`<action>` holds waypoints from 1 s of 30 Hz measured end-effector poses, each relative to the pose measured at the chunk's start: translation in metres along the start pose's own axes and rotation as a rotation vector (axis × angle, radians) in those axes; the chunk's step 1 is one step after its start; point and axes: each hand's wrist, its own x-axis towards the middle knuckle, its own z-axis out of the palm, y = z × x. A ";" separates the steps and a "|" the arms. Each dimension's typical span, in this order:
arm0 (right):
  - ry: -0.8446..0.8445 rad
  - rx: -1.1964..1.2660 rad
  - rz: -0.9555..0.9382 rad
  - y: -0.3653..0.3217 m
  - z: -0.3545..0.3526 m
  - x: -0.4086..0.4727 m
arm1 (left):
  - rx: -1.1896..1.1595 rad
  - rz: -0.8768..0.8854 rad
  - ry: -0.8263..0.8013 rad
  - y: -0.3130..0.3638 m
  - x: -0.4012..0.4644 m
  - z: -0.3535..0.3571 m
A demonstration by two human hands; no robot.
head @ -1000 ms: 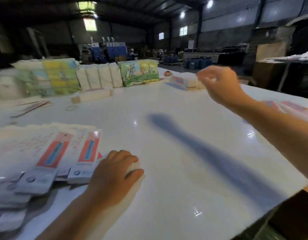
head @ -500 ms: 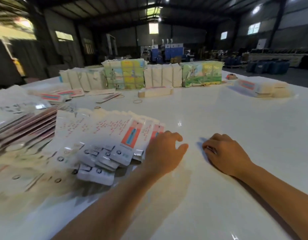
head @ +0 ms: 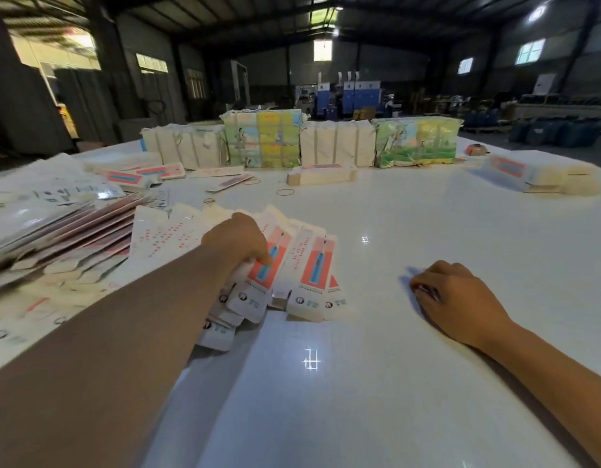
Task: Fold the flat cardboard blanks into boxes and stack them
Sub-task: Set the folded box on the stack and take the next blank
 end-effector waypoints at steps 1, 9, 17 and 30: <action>-0.010 0.004 0.007 0.000 -0.001 0.000 | -0.049 0.009 0.004 -0.002 0.001 -0.004; -0.055 -0.004 0.040 -0.005 -0.005 0.001 | -0.415 0.141 0.152 0.018 -0.029 -0.065; -0.141 0.091 0.098 -0.001 -0.009 0.003 | -0.426 0.604 0.098 0.057 -0.091 0.043; -0.114 1.194 0.455 -0.006 -0.013 0.005 | -0.345 0.732 0.240 0.045 -0.092 0.076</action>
